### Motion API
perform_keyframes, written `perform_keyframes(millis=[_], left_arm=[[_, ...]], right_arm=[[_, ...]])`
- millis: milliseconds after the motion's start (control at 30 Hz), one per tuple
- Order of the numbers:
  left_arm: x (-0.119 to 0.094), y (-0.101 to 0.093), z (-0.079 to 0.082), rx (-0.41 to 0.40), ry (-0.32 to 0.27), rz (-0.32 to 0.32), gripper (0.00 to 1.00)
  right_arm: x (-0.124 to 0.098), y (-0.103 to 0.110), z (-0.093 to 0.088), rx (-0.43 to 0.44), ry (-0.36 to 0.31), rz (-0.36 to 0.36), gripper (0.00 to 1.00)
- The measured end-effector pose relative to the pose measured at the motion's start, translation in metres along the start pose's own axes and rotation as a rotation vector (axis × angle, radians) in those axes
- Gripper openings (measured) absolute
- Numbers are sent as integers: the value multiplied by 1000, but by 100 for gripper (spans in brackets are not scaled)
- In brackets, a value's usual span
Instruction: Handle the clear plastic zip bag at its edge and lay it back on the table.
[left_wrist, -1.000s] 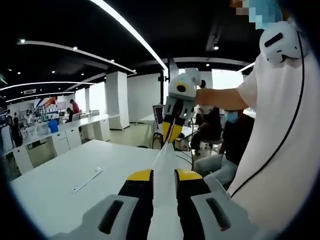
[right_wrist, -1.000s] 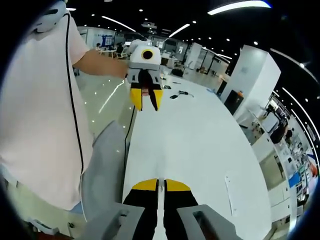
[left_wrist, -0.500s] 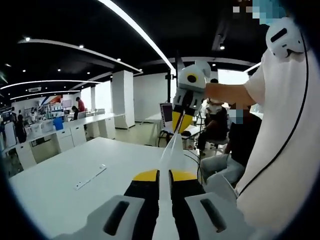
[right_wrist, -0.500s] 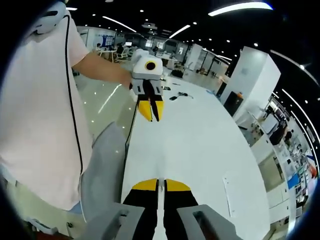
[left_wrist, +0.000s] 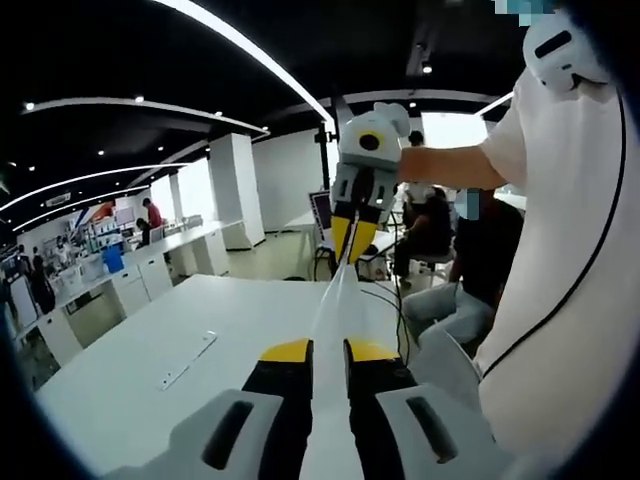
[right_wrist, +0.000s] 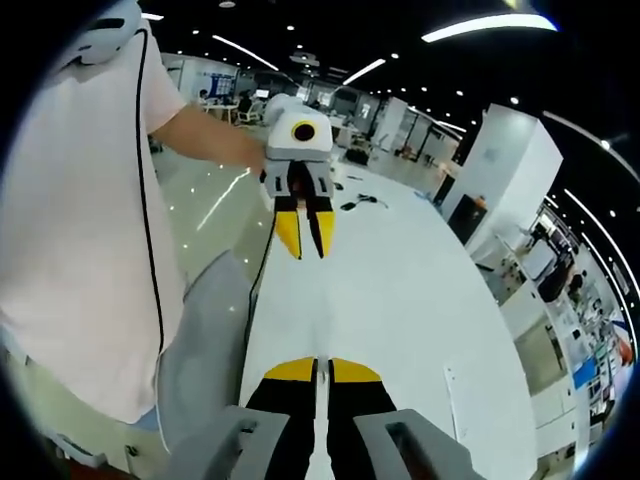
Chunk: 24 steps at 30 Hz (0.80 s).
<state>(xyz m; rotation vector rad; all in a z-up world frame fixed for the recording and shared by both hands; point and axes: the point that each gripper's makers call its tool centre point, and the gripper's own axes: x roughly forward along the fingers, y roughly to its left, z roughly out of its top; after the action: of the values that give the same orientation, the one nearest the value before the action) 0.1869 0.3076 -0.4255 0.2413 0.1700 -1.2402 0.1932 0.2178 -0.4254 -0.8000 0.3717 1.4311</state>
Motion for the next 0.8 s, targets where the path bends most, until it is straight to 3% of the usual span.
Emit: perform_keyframes(millis=[67, 167, 533, 800], left_arm=[[-1, 0, -2, 8, 12, 2, 10], [-2, 3, -13, 51, 74, 14, 11], [-3, 4, -21, 50, 102, 9, 11], [-1, -6, 15, 24, 13, -41, 10]], right_arm=[[0, 0, 1, -9, -5, -3, 0], [2, 1, 2, -9, -13, 0, 0], [6, 4, 6, -11, -33, 8, 0], [8, 2, 7, -17, -37, 7, 0]])
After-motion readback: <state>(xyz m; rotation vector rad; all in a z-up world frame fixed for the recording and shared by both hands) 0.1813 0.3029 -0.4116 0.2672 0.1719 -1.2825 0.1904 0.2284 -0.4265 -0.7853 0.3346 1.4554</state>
